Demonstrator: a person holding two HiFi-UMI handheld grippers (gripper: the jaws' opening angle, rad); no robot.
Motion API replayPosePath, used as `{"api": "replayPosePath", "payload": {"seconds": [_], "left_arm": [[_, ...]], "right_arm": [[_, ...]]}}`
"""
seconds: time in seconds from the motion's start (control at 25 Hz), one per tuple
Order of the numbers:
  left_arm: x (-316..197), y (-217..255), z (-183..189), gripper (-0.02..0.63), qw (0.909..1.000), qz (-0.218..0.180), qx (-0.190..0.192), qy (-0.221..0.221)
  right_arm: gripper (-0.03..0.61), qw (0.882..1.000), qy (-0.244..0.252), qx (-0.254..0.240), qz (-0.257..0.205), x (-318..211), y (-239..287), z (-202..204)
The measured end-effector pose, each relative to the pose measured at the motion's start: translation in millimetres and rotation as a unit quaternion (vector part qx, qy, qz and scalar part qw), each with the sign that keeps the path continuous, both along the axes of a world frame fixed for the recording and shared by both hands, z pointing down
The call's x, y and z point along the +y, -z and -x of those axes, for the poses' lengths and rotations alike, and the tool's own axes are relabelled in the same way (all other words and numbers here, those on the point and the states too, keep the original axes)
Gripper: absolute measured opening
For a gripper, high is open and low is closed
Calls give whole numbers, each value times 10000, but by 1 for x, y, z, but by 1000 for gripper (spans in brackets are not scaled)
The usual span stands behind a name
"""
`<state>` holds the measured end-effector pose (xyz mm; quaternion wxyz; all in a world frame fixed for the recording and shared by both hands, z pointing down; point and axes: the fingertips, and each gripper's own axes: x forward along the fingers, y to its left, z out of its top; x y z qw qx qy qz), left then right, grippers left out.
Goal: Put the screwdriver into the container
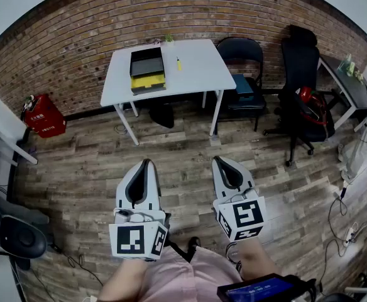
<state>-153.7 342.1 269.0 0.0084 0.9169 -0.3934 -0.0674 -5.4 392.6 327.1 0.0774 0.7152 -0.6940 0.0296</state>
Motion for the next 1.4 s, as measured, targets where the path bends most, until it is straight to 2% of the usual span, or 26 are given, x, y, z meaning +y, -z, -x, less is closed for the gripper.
{"api": "replayPosePath", "payload": {"seconds": [0.44,0.48,0.52,0.56,0.76,0.96,1.16,1.4], "left_arm": [[10,2,-6,12,10000,27,-53,72],[10,3,-7,12,9999,26,-47,99],[10,3,-7,12,9999,19,-29,130],[10,4,-8,12,9999,6,-7,161],[0,10,-5,14,9993,-110,7,352],[-33,1,-7,14,9988,-25,-41,492],[-84,-15,-13,14,9986,137,-47,509],[-171,-29,-25,14,9986,329,17,417]], "right_arm": [[3,9999,79,-61,-113,7,3,-7],[83,9997,179,-94,-106,5,3,-7],[194,9995,275,-129,-106,3,3,-8],[222,9993,316,-142,-129,1,4,-10],[215,9995,205,-66,-213,-10,6,-23],[207,9997,153,-26,-199,-36,0,-37],[199,9999,83,-20,-77,-83,-12,-49],[192,9999,11,-58,157,-167,-32,-62]]}}
